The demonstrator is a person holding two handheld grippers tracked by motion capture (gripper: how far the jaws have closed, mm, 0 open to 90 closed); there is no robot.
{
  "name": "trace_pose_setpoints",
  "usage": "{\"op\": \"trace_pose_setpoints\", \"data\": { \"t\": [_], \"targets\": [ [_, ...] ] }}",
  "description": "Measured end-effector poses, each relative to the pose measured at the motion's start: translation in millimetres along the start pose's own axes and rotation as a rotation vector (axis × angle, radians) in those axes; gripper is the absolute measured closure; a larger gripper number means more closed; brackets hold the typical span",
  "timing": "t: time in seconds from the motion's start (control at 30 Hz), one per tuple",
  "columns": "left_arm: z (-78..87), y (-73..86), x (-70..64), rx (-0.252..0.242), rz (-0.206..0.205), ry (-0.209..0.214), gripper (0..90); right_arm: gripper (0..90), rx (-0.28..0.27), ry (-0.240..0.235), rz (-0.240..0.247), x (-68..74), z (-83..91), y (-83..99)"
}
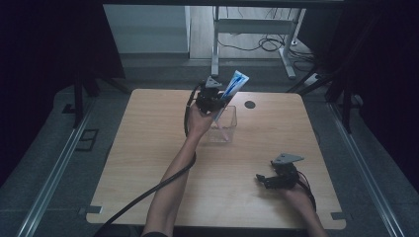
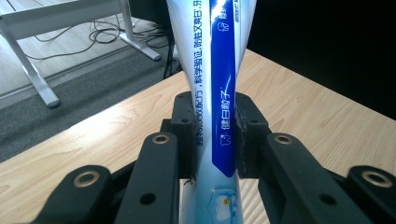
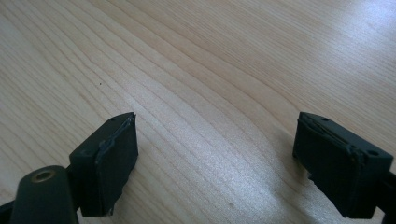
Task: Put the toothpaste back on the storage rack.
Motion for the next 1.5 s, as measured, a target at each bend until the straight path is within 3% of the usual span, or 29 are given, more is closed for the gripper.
{"op": "trace_pose_setpoints", "data": {
  "t": [0.73, 1.27, 1.5],
  "targets": [
    [-16.6, 25.2, -1.6, 0.049, -0.024, -0.033, 73.0, 14.1, 0.0, -0.001, 0.001, 0.1, 0.0, 0.0],
    [-25.0, 37.5, -8.7, 0.112, -0.082, -0.045, 72.3, 14.1, 0.0, -0.001, 0.001, 0.0, 0.0, 0.0],
    [-23.6, 40.4, -8.2, 0.124, -0.077, -0.046, 71.4, 14.1, 0.0, -0.001, 0.001, 0.1, 0.0, 0.0]
  ]
}}
Point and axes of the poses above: each handheld gripper's, and its own axes: z roughly backward along the jaws, y roughly out of its underside, x roughly to its left, the point moved 4 cm from there along -z, roughly forward along the jaws, and after that the axes turned 4 degrees about z, right-handed, at the moved point
